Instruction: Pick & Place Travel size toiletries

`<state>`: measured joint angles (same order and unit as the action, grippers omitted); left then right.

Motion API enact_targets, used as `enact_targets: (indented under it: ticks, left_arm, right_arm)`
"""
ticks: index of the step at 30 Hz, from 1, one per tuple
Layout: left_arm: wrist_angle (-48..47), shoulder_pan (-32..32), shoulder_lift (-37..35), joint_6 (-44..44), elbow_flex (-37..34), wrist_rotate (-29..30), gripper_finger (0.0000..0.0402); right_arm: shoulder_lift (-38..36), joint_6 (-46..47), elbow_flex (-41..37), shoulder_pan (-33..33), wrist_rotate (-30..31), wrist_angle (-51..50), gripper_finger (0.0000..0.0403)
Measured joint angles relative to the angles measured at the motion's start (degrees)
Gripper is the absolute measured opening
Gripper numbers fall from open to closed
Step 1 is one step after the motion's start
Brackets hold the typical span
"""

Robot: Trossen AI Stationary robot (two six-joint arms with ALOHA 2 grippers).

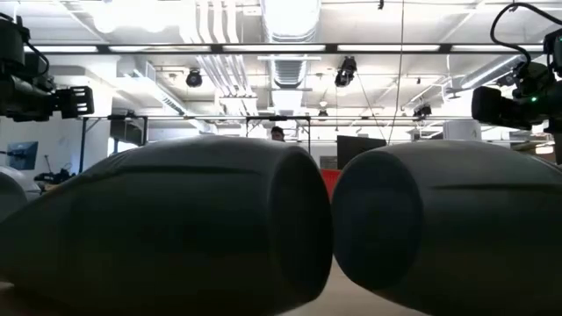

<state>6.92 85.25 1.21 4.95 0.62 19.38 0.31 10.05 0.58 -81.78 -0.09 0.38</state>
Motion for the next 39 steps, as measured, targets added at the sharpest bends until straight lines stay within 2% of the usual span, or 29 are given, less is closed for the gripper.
enact_targets:
  ticks: [16,29,32,36,39]
  left_arm:
    - [-0.1,0.0,0.0,0.0,0.0,0.0,0.0202]
    - [-0.2,0.0,0.0,0.0,0.0,0.0,0.0202]
    - [-0.2,0.0,0.0,0.0,0.0,0.0,0.0202]
    - [-0.1,0.0,0.0,0.0,0.0,0.0,0.0202]
    - [0.0,0.0,0.0,0.0,0.0,0.0,0.0202]
  right_arm:
    - [0.0,-0.1,0.0,0.0,0.0,0.0,0.0043]
    - [0.0,1.7,0.0,0.0,0.0,0.1,0.0077]
    - [0.0,12.3,0.0,0.0,0.0,0.2,0.0086]
    - [0.1,39.1,0.0,0.0,-0.1,0.0,0.0098]
    - [0.6,53.6,0.0,0.0,-1.3,0.1,0.0105]
